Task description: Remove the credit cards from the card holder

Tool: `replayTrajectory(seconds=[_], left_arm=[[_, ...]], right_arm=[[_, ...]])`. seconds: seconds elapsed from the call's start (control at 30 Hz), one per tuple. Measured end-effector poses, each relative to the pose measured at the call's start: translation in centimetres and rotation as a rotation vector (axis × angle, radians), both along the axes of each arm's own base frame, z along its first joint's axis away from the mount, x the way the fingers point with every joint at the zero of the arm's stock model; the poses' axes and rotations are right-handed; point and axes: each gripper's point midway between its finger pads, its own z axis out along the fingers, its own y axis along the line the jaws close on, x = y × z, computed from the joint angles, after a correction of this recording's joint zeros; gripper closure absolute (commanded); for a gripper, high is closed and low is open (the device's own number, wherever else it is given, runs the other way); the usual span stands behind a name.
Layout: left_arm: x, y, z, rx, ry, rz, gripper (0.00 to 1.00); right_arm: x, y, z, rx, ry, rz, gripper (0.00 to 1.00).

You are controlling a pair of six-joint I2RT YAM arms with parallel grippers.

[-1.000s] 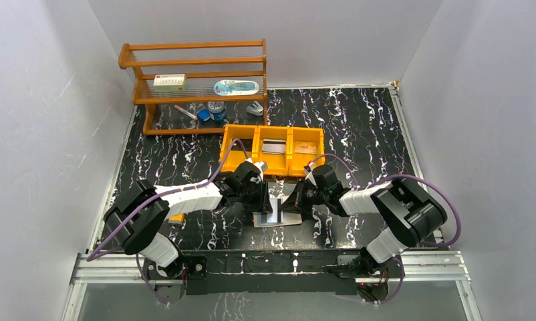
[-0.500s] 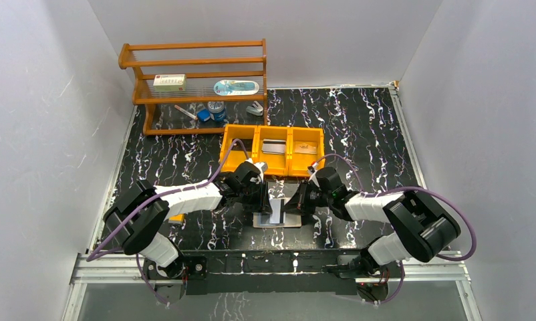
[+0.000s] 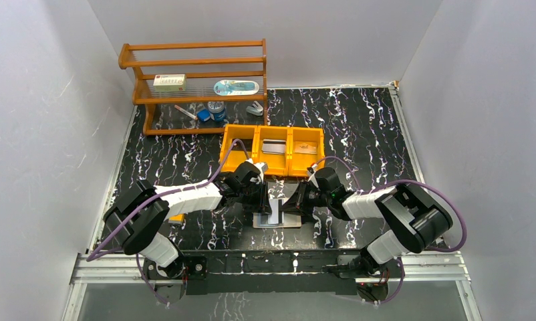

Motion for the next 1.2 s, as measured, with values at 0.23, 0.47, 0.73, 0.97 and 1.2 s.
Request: replayTrajectory(seconds=[0.23,0.47,0.73,0.97,1.2], left_arm=[[0.0,0.0,0.0,0.001,-0.002,-0.002,0.78],[0.0,0.0,0.0,0.002,0.000,-0.002,0.79],[0.0,0.1,0.0,0.005,0.002,-0.002,0.78],[-0.1,0.1,0.2,0.008,0.005,-0.003,0.70],[-0.3,0.9,0.7,0.050,0.001,-0.003,0.55]], right_arm=[[0.0,0.2,0.3,0.012,-0.002,0.003,0.96],[0.1,-0.2,0.6,-0.002,-0.026,-0.001,1.00],[0.0,-0.9,1.4,-0.033,-0.061,-0.014,1.00],[0.1,-1.8,2.6,-0.056,-0.117,-0.032,1.00],[1.0,-2.8,4.8,-0.103,-0.227,-0.054,1.00]])
